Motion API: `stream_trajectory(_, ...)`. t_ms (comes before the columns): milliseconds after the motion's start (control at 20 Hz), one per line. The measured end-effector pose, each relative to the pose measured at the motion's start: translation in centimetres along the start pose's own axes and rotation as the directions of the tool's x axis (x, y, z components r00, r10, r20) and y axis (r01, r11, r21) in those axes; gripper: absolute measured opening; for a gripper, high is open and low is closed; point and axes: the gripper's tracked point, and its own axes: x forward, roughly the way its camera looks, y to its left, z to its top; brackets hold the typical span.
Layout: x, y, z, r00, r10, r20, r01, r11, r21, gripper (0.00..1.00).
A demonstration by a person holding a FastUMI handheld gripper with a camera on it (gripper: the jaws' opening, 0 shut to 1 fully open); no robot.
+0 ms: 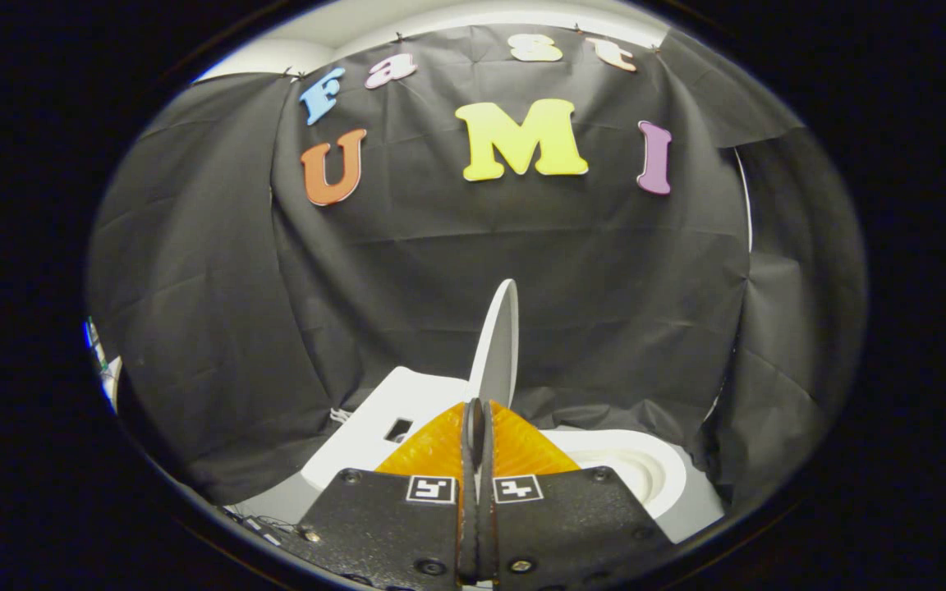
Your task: Open the toilet lid.
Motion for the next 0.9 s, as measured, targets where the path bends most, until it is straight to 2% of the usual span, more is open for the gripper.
stream_trajectory(900, 3.5, 10.3, -1.7, 0.999, 0.023, -0.026, -0.027, 0.986, -0.162, 0.04)
